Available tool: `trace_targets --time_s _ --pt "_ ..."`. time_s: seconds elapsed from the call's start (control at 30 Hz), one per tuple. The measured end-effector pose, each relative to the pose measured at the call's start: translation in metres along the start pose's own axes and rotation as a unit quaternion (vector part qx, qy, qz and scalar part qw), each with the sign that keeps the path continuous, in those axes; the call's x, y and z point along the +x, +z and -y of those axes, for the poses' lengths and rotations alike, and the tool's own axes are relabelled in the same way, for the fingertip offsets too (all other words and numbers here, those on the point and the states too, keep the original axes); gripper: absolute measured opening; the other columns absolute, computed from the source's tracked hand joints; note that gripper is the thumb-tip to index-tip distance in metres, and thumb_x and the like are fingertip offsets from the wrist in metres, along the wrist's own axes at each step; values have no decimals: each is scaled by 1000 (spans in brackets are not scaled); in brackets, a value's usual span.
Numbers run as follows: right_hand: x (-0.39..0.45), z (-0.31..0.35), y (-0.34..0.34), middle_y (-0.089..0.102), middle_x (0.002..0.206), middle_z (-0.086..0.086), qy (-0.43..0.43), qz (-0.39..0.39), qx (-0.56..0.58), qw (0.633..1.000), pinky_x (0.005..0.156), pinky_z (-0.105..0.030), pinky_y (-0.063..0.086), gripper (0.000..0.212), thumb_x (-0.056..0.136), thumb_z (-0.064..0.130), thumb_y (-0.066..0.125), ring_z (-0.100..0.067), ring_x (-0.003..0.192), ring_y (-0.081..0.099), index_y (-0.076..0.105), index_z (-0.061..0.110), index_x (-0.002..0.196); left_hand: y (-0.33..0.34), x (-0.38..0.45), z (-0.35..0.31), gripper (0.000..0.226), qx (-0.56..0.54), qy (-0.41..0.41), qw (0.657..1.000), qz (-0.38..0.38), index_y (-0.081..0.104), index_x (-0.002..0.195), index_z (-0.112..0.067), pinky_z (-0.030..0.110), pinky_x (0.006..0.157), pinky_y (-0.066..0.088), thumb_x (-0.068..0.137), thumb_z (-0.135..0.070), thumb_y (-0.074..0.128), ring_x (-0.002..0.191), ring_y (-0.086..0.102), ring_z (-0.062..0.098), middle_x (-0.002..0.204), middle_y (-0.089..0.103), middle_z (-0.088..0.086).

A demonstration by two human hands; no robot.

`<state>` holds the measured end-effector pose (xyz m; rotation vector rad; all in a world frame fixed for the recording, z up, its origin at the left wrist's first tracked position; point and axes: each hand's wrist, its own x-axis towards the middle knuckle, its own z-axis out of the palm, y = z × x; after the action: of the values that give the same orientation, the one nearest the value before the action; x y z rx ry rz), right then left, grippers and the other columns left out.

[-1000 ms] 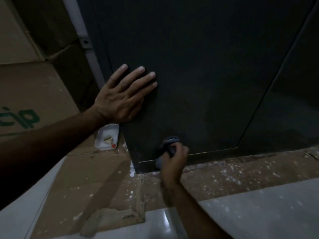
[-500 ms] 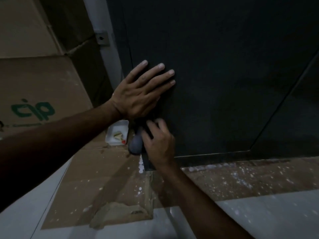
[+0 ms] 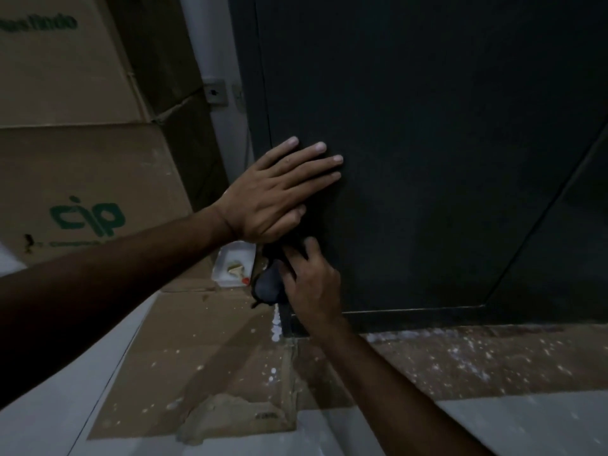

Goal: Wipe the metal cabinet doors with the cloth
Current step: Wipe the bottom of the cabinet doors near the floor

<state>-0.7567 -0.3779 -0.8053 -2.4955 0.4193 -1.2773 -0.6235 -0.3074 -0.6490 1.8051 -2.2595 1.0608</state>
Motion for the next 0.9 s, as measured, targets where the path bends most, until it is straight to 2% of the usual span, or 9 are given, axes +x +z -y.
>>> trace_targets --time_s 0.03,0.13,0.2,0.37,0.47,0.57,0.7,0.8,0.9 --pt "3 4 0 54 114 -9 -17 2 -13 1000 55 -32 51 36 88 25 71 -25 78 61 67 22 123 -2 0 -1 62 -9 -1 1000 3 39 161 -8 55 131 9 104 -34 34 160 22 34 170 32 14" --pt "-26 -11 11 45 140 -9 -54 242 -102 963 79 -39 55 46 89 23 73 -28 111 56 61 26 133 -8 0 0 60 -21 0 1000 13 41 159 -10 57 131 12 103 -33 40 159 24 35 168 35 16" --pt "-55 -34 10 35 153 -4 12 376 -103 921 98 -43 50 44 95 22 65 -27 125 48 56 27 137 -11 -5 1 56 -21 2 1000 16 45 155 -12 56 130 17 102 -30 47 158 27 36 165 40 16" --pt "-45 -55 -16 59 128 1 205 277 186 920 102 -35 50 30 98 8 59 -17 115 60 62 21 125 -2 -33 -18 34 -61 4 998 23 57 132 -13 47 94 53 99 -22 57 117 60 34 130 62 17" --pt "-18 -51 -45 69 119 3 240 248 323 881 93 -29 54 27 100 4 58 -8 109 65 62 21 122 5 -49 -35 29 -141 -8 989 51 60 124 -9 46 70 56 98 -21 60 89 63 30 109 63 13" --pt "-1 -48 -68 72 119 1 306 204 454 811 94 -31 56 33 102 -2 53 -14 114 67 64 21 122 8 -57 -47 41 -224 -99 966 82 53 135 -18 41 72 57 101 -40 58 90 64 19 116 61 -1" --pt "13 -45 -96 72 122 -11 394 141 626 658 98 -41 55 32 105 3 44 -27 112 69 64 15 127 7 -45 -72 72 -352 -326 860 174 53 142 -26 26 81 59 88 -72 66 100 66 3 124 66 -11" --pt "16 -36 -108 73 120 -13 447 125 646 606 97 -42 57 33 110 24 40 -26 108 71 67 10 123 10 -30 -92 50 -560 -422 694 161 70 119 -20 31 81 62 84 -56 74 95 75 12 106 77 -3" --pt "18 -31 -112 65 132 -22 468 139 677 550 103 -48 51 48 107 36 38 -34 116 64 64 2 129 14 -25 -99 31 -604 -469 636 107 70 104 -12 27 66 56 88 -37 77 76 72 11 84 76 -3"
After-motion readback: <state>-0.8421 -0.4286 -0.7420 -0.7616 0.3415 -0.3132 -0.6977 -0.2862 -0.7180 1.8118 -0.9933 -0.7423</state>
